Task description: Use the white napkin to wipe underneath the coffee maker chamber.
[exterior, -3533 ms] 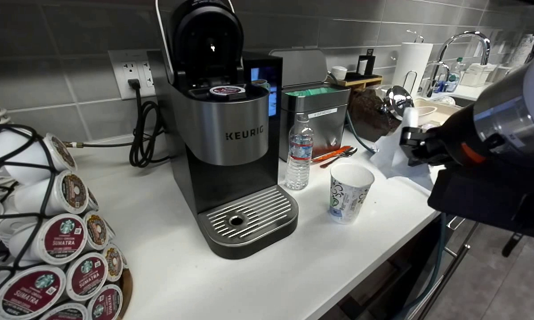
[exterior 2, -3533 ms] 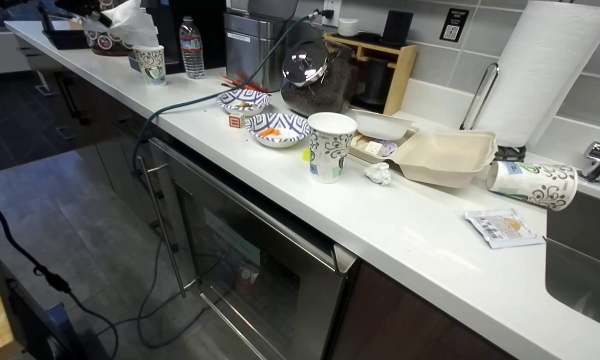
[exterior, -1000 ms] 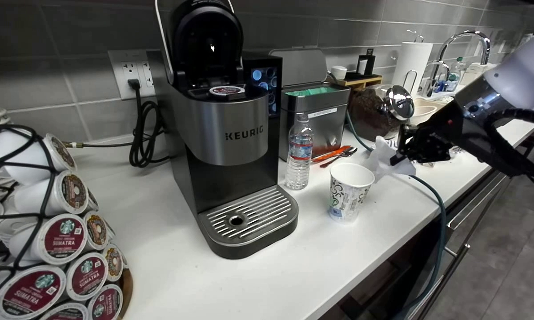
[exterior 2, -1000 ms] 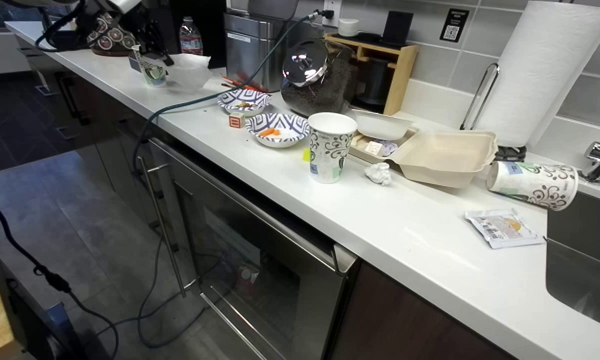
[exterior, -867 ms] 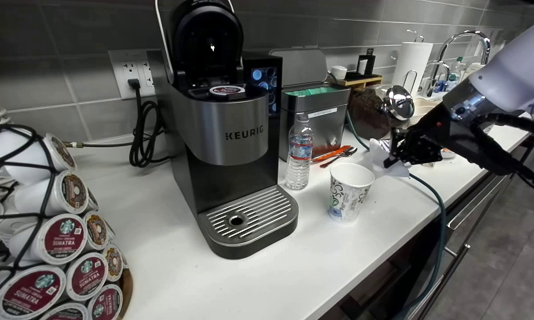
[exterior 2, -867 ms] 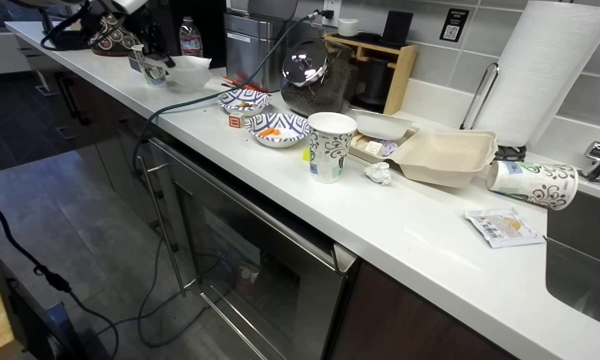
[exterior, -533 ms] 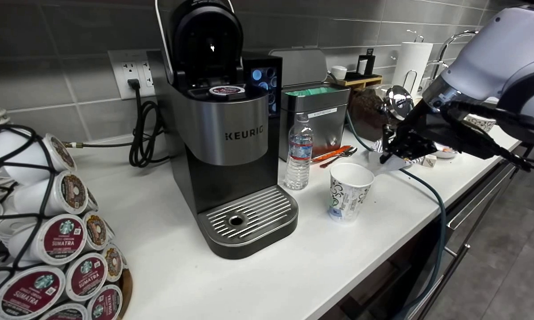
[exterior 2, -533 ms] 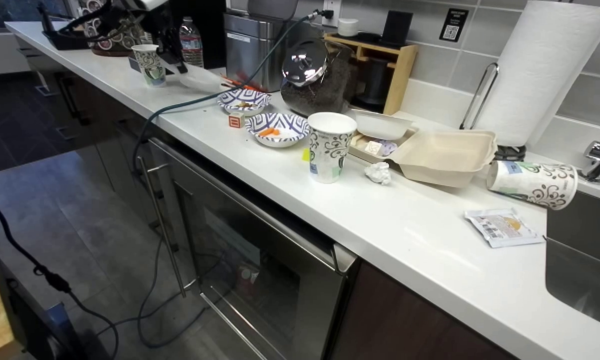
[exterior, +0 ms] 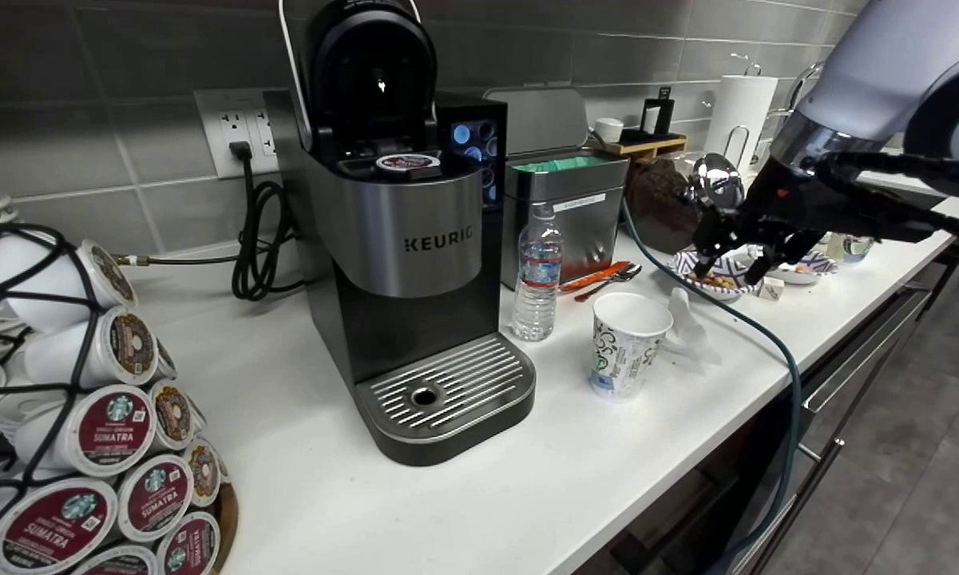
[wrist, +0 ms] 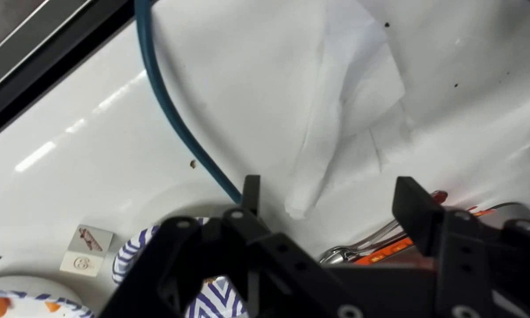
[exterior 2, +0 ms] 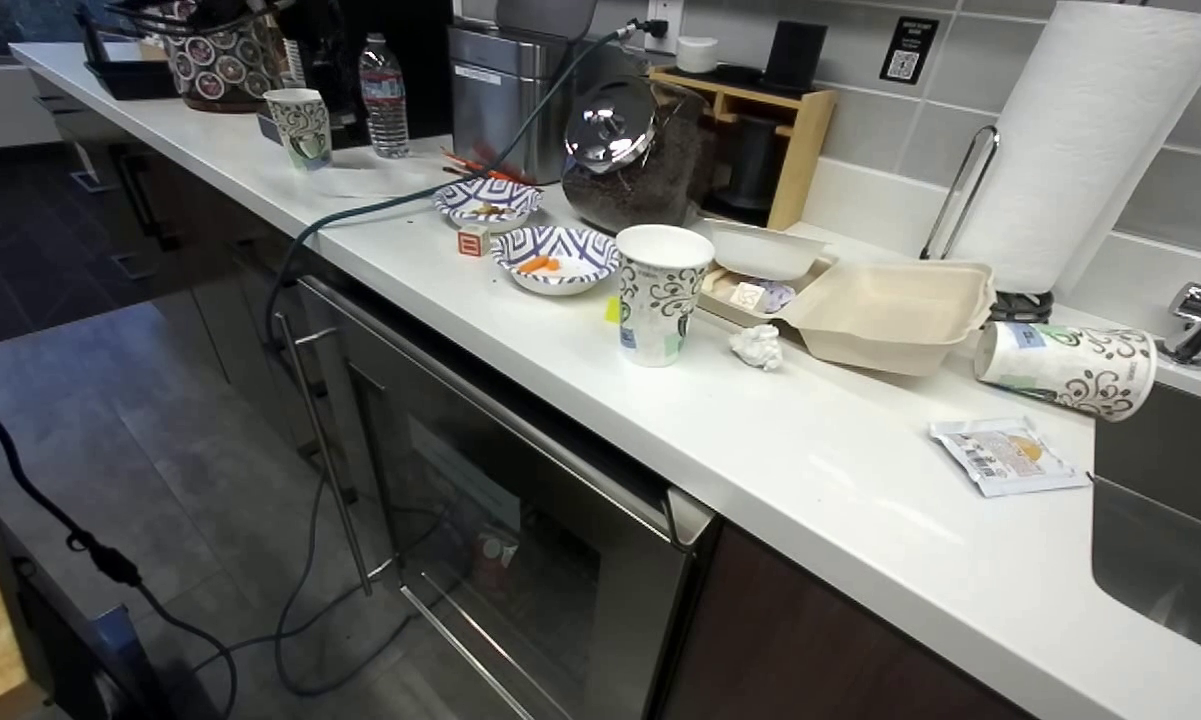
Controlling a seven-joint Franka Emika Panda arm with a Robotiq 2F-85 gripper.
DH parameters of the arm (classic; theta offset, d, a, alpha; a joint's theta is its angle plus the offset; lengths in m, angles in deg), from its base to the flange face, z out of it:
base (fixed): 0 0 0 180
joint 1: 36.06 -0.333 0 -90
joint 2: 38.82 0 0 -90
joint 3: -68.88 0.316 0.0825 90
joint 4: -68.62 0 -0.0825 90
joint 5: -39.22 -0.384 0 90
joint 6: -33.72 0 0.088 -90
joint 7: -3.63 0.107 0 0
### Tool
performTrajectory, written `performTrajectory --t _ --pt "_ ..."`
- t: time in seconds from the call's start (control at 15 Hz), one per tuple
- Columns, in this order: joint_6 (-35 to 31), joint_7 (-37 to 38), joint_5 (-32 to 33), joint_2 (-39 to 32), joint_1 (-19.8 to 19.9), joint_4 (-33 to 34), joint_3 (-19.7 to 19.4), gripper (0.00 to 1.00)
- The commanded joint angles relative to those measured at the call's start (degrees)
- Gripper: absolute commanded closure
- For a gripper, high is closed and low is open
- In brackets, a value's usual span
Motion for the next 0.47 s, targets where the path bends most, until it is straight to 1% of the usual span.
performTrajectory --t 0.0,0.13,0.2,0.27,0.33,0.4 --pt "-3.9 -9.1 2.1 12.7 3.2 -12.4 3.0 0.00" --pt "-9.1 -13.7 1.0 18.7 4.5 -18.6 4.6 0.00" --pt "-13.3 -16.6 -1.8 20.9 4.6 -21.6 5.0 0.00" --pt "-17.8 -19.8 -6.6 22.0 3.4 -23.9 4.5 0.00" --pt "-12.3 -16.7 -4.7 16.5 6.7 -17.0 7.6 0.00" --pt "-15.1 -19.5 -7.3 18.6 6.4 -19.7 7.8 0.00"
